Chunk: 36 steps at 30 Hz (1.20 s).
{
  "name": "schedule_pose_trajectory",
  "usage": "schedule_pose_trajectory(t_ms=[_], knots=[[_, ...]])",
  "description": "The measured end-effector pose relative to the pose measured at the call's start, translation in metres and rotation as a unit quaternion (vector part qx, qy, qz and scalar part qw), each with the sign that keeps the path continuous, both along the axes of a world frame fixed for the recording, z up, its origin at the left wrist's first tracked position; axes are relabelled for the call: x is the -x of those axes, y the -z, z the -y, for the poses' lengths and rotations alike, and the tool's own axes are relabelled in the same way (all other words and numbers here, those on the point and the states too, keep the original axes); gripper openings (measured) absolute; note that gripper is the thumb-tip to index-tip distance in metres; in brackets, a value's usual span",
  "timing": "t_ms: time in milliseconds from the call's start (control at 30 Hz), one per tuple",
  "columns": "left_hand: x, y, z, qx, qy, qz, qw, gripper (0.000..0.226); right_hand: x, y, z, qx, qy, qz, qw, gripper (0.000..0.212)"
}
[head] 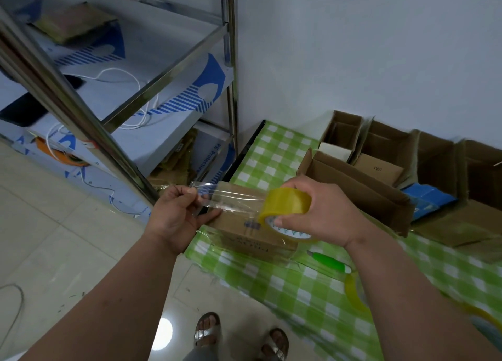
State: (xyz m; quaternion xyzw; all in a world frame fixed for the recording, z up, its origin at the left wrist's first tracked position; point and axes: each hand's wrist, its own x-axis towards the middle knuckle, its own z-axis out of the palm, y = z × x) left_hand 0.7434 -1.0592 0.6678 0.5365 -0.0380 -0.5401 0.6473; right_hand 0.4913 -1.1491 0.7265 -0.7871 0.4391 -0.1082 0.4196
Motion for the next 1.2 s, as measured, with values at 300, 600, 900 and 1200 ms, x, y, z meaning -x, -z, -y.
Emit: schedule_pose_trajectory(t_ms=[300, 600, 900, 1200], knots=[[-0.007, 0.008, 0.006, -0.070, -0.012, -0.027, 0.997, 0.021, 0.006, 0.000, 0.007, -0.090, 0.015, 0.103, 0.991, 0.054], [-0.008, 0.018, 0.020, -0.200, 0.030, 0.142, 0.969, 0.015, 0.003, 0.010, 0.008, -0.131, 0.048, 0.164, 0.977, 0.054], [0.001, 0.032, 0.020, -0.246, 0.076, 0.277, 0.926, 0.013, 0.003, 0.011, 0.006, -0.138, 0.063, 0.177, 0.972, 0.057], [0.003, 0.029, 0.023, -0.290, 0.166, 0.390, 0.858, 0.006, -0.003, 0.010, 0.003, -0.146, 0.071, 0.183, 0.970, 0.050]])
